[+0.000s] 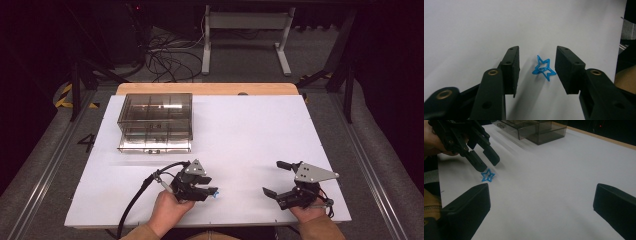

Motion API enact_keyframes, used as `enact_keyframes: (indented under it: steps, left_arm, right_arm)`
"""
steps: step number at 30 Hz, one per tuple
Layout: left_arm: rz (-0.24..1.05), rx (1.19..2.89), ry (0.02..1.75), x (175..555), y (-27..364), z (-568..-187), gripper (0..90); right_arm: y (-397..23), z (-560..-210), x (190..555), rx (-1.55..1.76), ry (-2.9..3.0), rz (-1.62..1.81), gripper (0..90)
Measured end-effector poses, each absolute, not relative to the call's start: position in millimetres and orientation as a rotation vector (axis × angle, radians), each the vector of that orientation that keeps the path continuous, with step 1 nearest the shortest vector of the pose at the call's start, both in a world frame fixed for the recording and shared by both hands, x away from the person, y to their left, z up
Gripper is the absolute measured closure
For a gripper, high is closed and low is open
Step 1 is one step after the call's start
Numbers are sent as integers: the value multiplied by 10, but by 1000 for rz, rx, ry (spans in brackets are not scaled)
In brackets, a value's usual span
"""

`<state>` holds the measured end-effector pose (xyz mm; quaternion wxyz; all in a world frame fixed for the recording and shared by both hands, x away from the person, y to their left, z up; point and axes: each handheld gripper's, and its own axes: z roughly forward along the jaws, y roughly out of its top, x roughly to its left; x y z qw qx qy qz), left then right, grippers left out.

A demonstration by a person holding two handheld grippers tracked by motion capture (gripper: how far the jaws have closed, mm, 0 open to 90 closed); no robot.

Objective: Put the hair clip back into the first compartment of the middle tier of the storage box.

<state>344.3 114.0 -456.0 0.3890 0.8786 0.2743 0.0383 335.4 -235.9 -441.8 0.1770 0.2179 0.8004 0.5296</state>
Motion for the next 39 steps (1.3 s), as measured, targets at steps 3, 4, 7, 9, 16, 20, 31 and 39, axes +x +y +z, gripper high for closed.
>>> enact_keyframes:
  steps: [3,4,7,9,16,20,31,39]
  left_arm:
    - [87,2237,698,3440,1120,-4572,607]
    - [92,2242,692,3447,1116,-4578,615]
    - [89,2248,699,3445,1111,-4583,667]
    - [91,2251,699,3441,1108,-4585,692]
    - [91,2266,707,3436,1100,-4598,739]
    - [83,2267,710,3434,1091,-4609,770]
    - [27,2228,668,3412,1115,-4561,876]
    - [53,2161,624,3316,1154,-4391,889]
  right_arm:
    - [-2359,-4418,3353,614,2266,1499,17]
    - [-2359,-4418,3354,614,2266,1498,17]
    - [-2358,-4418,3354,612,2266,1499,17]
    - [-2358,-4419,3353,611,2267,1498,17]
    - [-2360,-4417,3350,608,2268,1497,18]
    - [-2359,-4418,3350,607,2269,1496,18]
    - [-2360,-4418,3350,605,2270,1494,18]
    - [-2356,-4417,3345,599,2272,1498,18]
